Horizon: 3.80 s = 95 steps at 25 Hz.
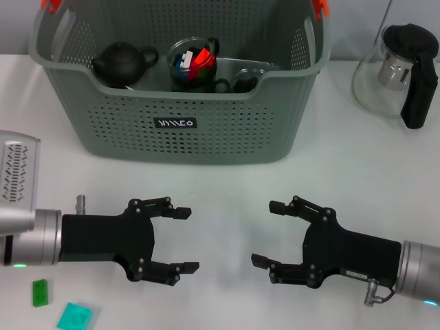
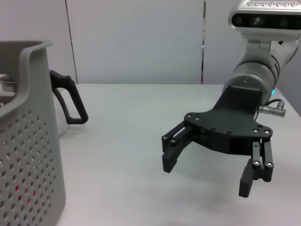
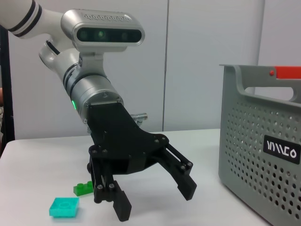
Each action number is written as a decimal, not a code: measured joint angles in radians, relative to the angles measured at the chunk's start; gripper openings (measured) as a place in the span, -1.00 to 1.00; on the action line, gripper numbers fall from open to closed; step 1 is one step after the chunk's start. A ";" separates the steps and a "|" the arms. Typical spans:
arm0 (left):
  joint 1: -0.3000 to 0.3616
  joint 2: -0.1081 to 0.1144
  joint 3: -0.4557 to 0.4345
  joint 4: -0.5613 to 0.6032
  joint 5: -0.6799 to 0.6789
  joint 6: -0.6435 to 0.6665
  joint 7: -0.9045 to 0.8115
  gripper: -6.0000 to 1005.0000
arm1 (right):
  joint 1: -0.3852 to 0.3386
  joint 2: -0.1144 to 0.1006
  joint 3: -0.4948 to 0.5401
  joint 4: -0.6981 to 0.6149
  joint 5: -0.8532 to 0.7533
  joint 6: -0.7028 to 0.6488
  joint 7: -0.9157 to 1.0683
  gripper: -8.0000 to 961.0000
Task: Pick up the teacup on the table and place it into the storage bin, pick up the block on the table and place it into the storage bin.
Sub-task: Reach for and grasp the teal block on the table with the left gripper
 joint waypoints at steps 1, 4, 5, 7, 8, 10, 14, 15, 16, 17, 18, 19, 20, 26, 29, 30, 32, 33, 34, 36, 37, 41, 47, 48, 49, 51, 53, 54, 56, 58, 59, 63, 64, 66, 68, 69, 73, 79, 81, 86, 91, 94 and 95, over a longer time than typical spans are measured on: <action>0.000 0.000 0.000 0.000 0.000 0.001 0.000 0.74 | 0.000 0.000 0.000 0.000 0.000 0.000 0.000 0.97; 0.000 0.000 0.000 0.002 0.000 0.005 0.000 0.73 | 0.000 0.000 0.001 0.000 0.002 0.000 -0.003 0.97; 0.000 0.000 0.000 0.004 0.000 0.006 0.000 0.73 | 0.000 0.000 0.001 0.000 0.002 0.000 -0.003 0.97; 0.000 0.000 0.001 0.010 0.000 0.008 0.000 0.73 | 0.000 0.000 0.001 0.000 0.003 0.002 -0.003 0.97; 0.002 0.000 0.000 0.015 -0.001 0.009 0.000 0.73 | 0.000 0.000 0.001 0.000 0.003 0.004 -0.003 0.97; 0.005 -0.001 0.000 0.022 -0.007 0.014 -0.001 0.73 | -0.001 0.000 0.001 0.000 0.003 0.005 -0.002 0.97; 0.010 -0.002 -0.015 0.029 -0.013 0.033 -0.001 0.73 | -0.001 0.000 0.001 0.000 0.003 0.006 -0.001 0.97; 0.010 -0.002 -0.019 0.029 -0.013 0.037 -0.001 0.73 | -0.001 0.000 0.001 0.000 0.003 0.006 -0.001 0.97; 0.010 -0.001 -0.022 0.029 -0.013 0.041 -0.001 0.73 | -0.001 0.000 0.001 0.000 0.003 0.006 -0.001 0.97; 0.010 -0.001 -0.024 0.029 -0.014 0.041 -0.001 0.73 | -0.001 0.000 0.001 0.000 0.003 0.006 -0.001 0.97; 0.010 -0.001 -0.024 0.029 -0.014 0.042 0.000 0.73 | -0.001 0.000 0.001 0.000 0.003 0.006 -0.001 0.97; 0.010 0.000 -0.024 0.029 -0.014 0.042 0.000 0.73 | -0.003 0.000 0.001 0.000 0.003 0.006 -0.001 0.97; 0.010 0.000 -0.024 0.029 -0.014 0.042 0.000 0.73 | -0.005 -0.001 0.003 0.000 0.006 0.006 -0.001 0.97; 0.013 -0.002 -0.025 0.029 -0.014 0.040 0.003 0.73 | -0.085 -0.023 0.110 -0.014 0.060 -0.042 0.001 0.97; 0.017 -0.004 -0.032 0.036 -0.014 0.042 0.003 0.73 | -0.145 -0.033 0.161 -0.045 0.062 -0.086 0.002 0.97; 0.018 -0.005 -0.037 0.038 -0.014 0.042 0.004 0.73 | -0.163 -0.034 0.175 -0.057 0.062 -0.095 0.003 0.97; 0.018 -0.007 -0.047 0.040 -0.014 0.042 0.005 0.73 | -0.192 -0.033 0.198 -0.078 0.062 -0.102 0.005 0.97; 0.018 -0.008 -0.051 0.040 -0.014 0.041 0.006 0.73 | -0.203 -0.032 0.207 -0.086 0.062 -0.104 0.007 0.97; 0.018 -0.008 -0.055 0.040 -0.014 0.041 0.006 0.73 | -0.210 -0.032 0.214 -0.091 0.062 -0.106 0.010 0.97; 0.018 -0.010 -0.061 0.040 -0.014 0.041 0.006 0.73 | -0.215 -0.030 0.219 -0.094 0.058 -0.111 0.013 0.97; 0.018 -0.010 -0.063 0.040 -0.014 0.043 0.005 0.73 | -0.215 -0.029 0.218 -0.095 0.055 -0.113 0.013 0.97; 0.023 -0.010 -0.081 0.038 -0.015 0.067 -0.001 0.73 | -0.206 -0.025 0.212 -0.095 0.034 -0.120 0.013 0.97; 0.034 -0.008 -0.226 0.036 -0.031 0.176 -0.008 0.73 | -0.215 -0.026 0.214 -0.096 0.007 -0.126 0.005 0.97; 0.035 -0.007 -0.246 0.035 -0.035 0.194 -0.016 0.73 | -0.217 -0.028 0.215 -0.096 0.006 -0.126 0.005 0.97; 0.038 -0.006 -0.268 0.034 -0.037 0.212 -0.032 0.73 | -0.217 -0.030 0.215 -0.096 0.006 -0.127 0.006 0.97; 0.047 -0.002 -0.297 0.034 -0.038 0.231 -0.057 0.72 | -0.218 -0.034 0.215 -0.097 0.006 -0.130 0.009 0.97; 0.067 0.001 -0.319 0.038 -0.038 0.243 -0.089 0.72 | -0.217 -0.034 0.216 -0.102 0.006 -0.130 0.011 0.97; 0.074 0.002 -0.327 0.039 -0.038 0.247 -0.102 0.72 | -0.217 -0.034 0.217 -0.105 0.006 -0.130 0.011 0.97; 0.089 0.006 -0.345 0.043 -0.038 0.258 -0.136 0.72 | -0.218 -0.031 0.216 -0.118 0.006 -0.128 0.011 0.97; 0.094 0.007 -0.379 0.047 -0.039 0.268 -0.170 0.72 | -0.218 -0.027 0.216 -0.127 0.006 -0.125 0.011 0.97; 0.095 0.007 -0.401 0.047 -0.040 0.271 -0.187 0.72 | -0.218 -0.025 0.217 -0.129 0.006 -0.123 0.010 0.97; 0.094 0.005 -0.460 0.035 -0.062 0.275 -0.222 0.72 | -0.220 -0.024 0.221 -0.135 0.006 -0.122 0.004 0.97; 0.093 0.002 -0.463 0.033 -0.066 0.275 -0.225 0.72 | -0.220 -0.024 0.221 -0.137 0.006 -0.122 0.003 0.97; 0.090 -0.003 -0.461 0.033 -0.067 0.275 -0.226 0.72 | -0.220 -0.024 0.221 -0.145 0.006 -0.128 0.004 0.97; 0.081 -0.010 -0.462 0.032 -0.067 0.269 -0.239 0.72 | -0.220 -0.024 0.222 -0.148 0.006 -0.129 0.007 0.97; 0.074 -0.013 -0.464 0.031 -0.067 0.263 -0.251 0.72 | -0.219 -0.023 0.222 -0.148 0.007 -0.129 0.009 0.97; 0.051 -0.020 -0.463 0.029 -0.068 0.238 -0.335 0.72 | -0.216 -0.021 0.221 -0.149 0.007 -0.126 0.010 0.97; 0.047 -0.021 -0.464 0.030 -0.068 0.230 -0.420 0.72 | -0.209 -0.021 0.223 -0.150 0.012 -0.130 0.057 0.97; 0.052 -0.023 -0.467 0.030 -0.074 0.229 -0.419 0.72 | -0.199 -0.022 0.218 -0.159 0.008 -0.147 0.105 0.97; 0.059 -0.024 -0.435 0.039 -0.069 0.232 -0.416 0.72 | -0.164 -0.017 0.212 -0.213 -0.028 -0.176 0.282 0.97; 0.063 -0.023 -0.403 0.045 -0.024 0.192 -0.402 0.72 | -0.144 -0.003 0.217 -0.219 -0.025 -0.153 0.317 0.97; 0.065 -0.024 -0.393 0.058 -0.006 0.156 -0.386 0.72 | -0.134 0.000 0.222 -0.210 -0.016 -0.167 0.320 0.96; 0.065 -0.024 -0.394 0.060 -0.005 0.140 -0.386 0.72 | -0.129 0.001 0.223 -0.205 -0.010 -0.173 0.321 0.96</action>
